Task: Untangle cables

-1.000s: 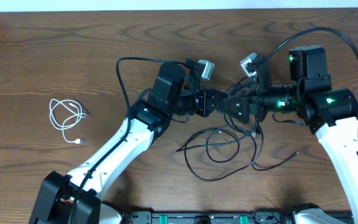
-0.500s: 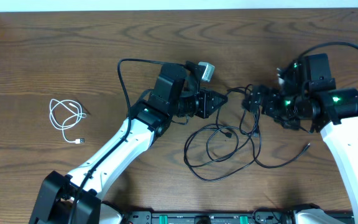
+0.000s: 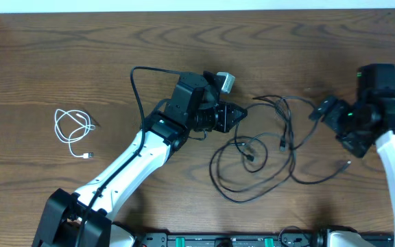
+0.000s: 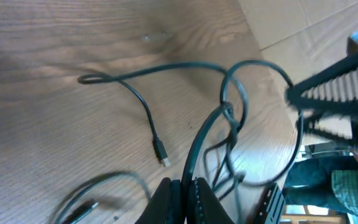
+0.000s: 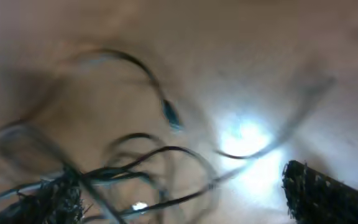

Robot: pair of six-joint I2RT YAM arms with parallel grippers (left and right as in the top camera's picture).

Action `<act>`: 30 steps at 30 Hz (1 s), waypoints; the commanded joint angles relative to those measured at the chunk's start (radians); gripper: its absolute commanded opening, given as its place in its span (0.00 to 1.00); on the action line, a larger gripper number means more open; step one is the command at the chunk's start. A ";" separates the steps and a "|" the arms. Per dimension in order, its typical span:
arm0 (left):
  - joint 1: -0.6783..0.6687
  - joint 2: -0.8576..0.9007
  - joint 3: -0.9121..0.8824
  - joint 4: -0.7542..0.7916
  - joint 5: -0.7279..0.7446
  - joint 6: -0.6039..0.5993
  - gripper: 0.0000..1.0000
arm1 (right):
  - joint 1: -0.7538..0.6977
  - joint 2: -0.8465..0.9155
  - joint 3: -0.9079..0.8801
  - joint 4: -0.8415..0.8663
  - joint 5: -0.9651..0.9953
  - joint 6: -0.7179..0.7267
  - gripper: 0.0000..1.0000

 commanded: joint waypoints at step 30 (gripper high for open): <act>0.000 0.085 -0.004 -0.022 -0.052 -0.037 0.08 | -0.238 -0.008 -0.633 0.682 -0.798 -0.203 0.31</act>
